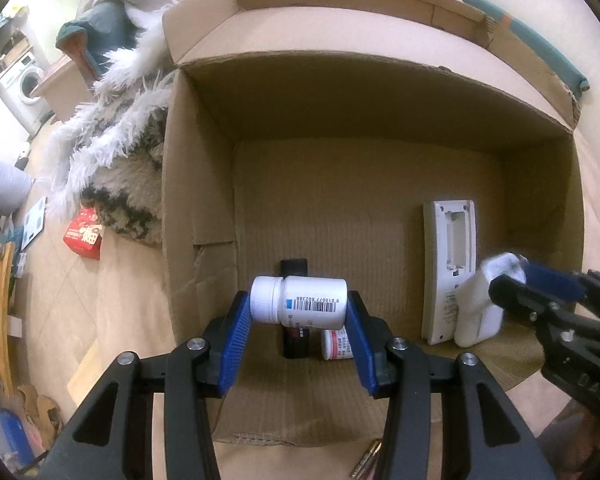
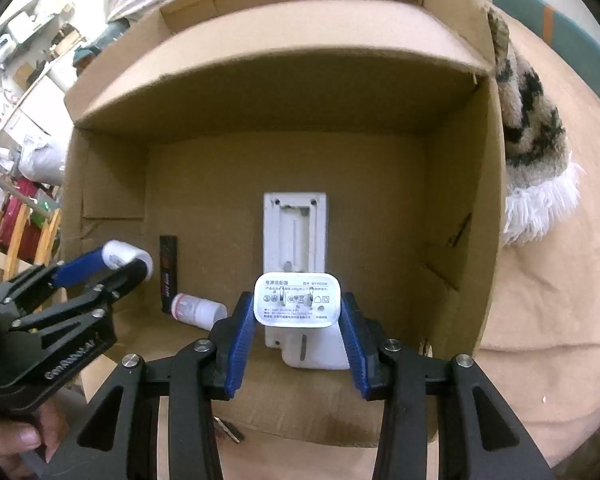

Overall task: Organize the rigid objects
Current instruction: 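Carry the pill bottle and charger plug into the box and open both tools, then withdraw both tools from the box toward the remaining items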

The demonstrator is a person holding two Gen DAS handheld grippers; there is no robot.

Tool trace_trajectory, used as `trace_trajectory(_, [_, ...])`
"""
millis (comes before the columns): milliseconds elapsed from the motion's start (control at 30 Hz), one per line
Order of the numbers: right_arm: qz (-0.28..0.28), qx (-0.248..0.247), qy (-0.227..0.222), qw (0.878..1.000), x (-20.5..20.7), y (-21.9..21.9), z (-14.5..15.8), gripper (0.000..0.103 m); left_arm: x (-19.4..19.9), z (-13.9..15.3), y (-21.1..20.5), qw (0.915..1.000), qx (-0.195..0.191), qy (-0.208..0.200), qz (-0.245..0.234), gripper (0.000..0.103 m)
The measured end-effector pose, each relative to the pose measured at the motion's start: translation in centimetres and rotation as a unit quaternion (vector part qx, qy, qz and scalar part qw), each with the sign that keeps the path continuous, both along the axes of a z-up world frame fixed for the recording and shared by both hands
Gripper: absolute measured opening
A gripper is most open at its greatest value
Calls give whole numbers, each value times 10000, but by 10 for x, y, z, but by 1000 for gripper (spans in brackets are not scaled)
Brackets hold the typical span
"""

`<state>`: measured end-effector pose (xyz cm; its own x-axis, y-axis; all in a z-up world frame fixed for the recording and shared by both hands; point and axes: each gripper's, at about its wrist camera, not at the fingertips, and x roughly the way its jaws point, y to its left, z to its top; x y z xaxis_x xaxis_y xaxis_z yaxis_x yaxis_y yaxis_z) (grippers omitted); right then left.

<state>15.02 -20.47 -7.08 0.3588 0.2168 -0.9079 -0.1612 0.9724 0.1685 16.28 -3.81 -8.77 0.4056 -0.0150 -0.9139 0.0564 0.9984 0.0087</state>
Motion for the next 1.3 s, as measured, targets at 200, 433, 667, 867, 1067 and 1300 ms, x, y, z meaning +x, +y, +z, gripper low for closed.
trace_trajectory(200, [80,100,-296,9995,-5,2,11,61,-1,0,0,10000,-15,-6,22,43])
trace_trajectory(433, [-57,268,-636,9976,-8,-6,25,99,-2,9,1,9998,-41,-185,43,43])
trace_trajectory(667, [-387,539,-836,9943,-4,-22,33,103,-5,17,-4,9995,-62,-315,-63,61])
trace_trajectory(867, [-441,495,-1067,9921,-5,-26,32,103,-9,22,-8,9993,-126,-357,-71,64])
trace_trajectory(1067, [-477,641,-1014,9916,-5,-29,35,103,-15,31,-4,9989,-167,-439,-31,64])
trace_trajectory(1300, [-389,733,-1132,9901,-12,-23,49,103,-22,51,3,9981,-219,-581,20,64])
